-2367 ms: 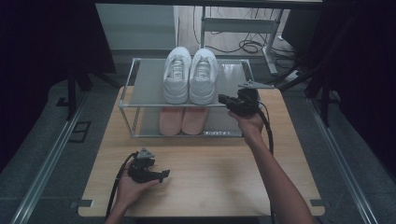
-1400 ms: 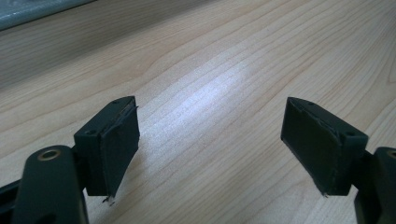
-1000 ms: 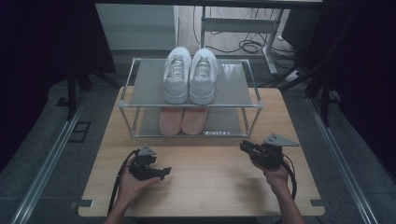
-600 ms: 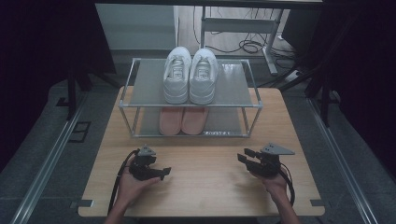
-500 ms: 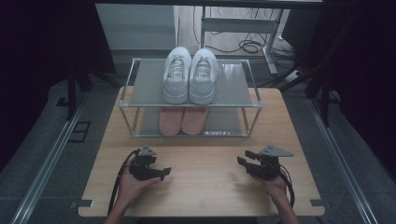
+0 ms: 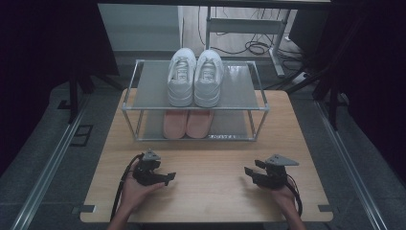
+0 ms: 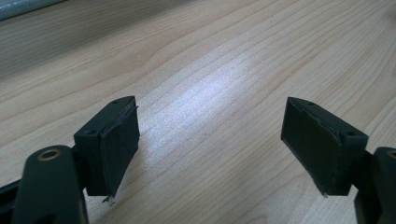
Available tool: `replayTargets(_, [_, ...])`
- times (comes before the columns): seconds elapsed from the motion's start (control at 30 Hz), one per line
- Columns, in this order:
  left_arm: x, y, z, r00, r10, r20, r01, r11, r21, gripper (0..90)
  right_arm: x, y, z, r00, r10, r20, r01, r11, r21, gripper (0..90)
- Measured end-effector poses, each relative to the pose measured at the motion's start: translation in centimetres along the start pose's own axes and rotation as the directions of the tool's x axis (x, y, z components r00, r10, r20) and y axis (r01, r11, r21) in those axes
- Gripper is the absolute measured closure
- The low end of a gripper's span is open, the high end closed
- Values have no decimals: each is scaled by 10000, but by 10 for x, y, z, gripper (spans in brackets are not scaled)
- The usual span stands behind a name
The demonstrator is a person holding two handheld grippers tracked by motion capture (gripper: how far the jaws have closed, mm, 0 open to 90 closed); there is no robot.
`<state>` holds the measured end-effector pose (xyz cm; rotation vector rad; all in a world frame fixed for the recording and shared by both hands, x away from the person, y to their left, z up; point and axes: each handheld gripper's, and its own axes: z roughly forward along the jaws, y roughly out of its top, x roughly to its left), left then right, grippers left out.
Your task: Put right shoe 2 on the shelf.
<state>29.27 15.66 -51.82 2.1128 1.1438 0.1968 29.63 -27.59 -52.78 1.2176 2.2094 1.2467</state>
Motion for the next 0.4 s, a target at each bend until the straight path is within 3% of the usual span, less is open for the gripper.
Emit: replayTargets(0.4, [0, 2, -1, 9999, -153, -24, 153, 9999, -72, 198, 1, 2, -6, 10000, 62, -48, -64, 9993, -366, 402])
